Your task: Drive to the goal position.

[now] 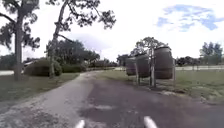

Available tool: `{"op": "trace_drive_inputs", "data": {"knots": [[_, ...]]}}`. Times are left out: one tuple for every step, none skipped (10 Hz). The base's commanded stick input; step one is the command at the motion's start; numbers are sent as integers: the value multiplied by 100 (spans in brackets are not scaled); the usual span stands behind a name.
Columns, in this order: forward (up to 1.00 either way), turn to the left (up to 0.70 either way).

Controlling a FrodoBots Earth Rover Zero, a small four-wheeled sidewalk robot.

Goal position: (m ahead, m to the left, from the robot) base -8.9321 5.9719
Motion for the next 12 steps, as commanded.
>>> {"op": "trace_drive_inputs", "data": {"knots": [[70, 0], [70, 0], [70, 0], [70, 5], [70, 15], [70, 27], [70, 30], [70, 16], [70, 2], [70, 0], [70, 0], [70, 0]]}}
